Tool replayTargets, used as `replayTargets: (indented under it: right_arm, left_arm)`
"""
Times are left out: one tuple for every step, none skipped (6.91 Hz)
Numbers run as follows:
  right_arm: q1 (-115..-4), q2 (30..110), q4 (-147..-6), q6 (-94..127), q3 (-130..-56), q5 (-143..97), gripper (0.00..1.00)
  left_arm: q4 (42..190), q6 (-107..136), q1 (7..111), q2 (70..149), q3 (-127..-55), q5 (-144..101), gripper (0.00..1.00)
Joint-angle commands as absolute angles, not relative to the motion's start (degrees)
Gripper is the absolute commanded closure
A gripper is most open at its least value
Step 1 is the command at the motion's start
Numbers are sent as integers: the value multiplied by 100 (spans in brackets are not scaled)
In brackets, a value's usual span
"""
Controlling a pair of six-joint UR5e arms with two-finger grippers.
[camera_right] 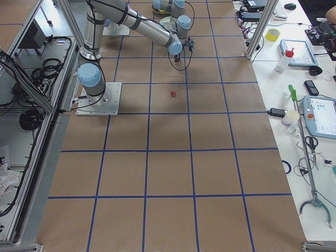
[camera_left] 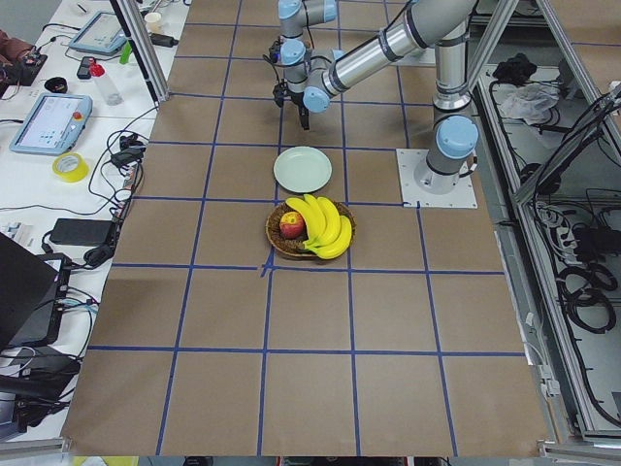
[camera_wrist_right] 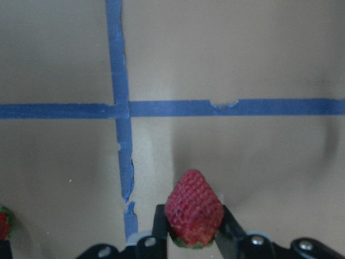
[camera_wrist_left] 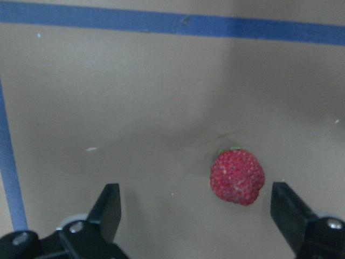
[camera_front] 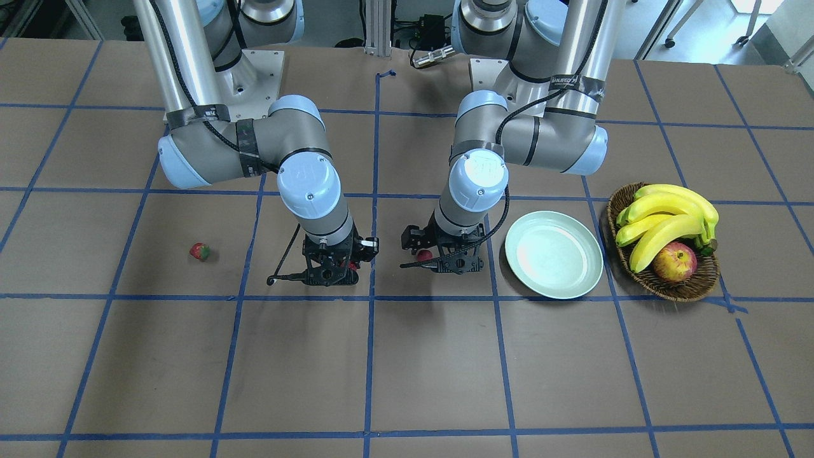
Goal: Collect all strawberries into plate
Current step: 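Grasp the set-down strawberry with the left gripper while the right grasps another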
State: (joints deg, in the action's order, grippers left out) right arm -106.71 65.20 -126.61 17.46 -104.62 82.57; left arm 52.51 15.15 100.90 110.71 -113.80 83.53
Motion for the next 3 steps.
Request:
replayTargets:
  right_arm:
    - [-10670, 6636, -12498, 1792, -10318, 8323, 87]
    - [-10670, 6662, -12489, 1828, -10327, 8323, 87]
    - [-10670, 6671, -12489, 1854, -10336, 8280, 87]
  left_arm:
    - [5212, 1512, 10090, 11092, -11373, 8183, 14]
    - [5203, 1512, 10090, 11118, -11356, 8183, 15]
    - [5125, 1512, 10090, 11162, -11303, 8174, 17]
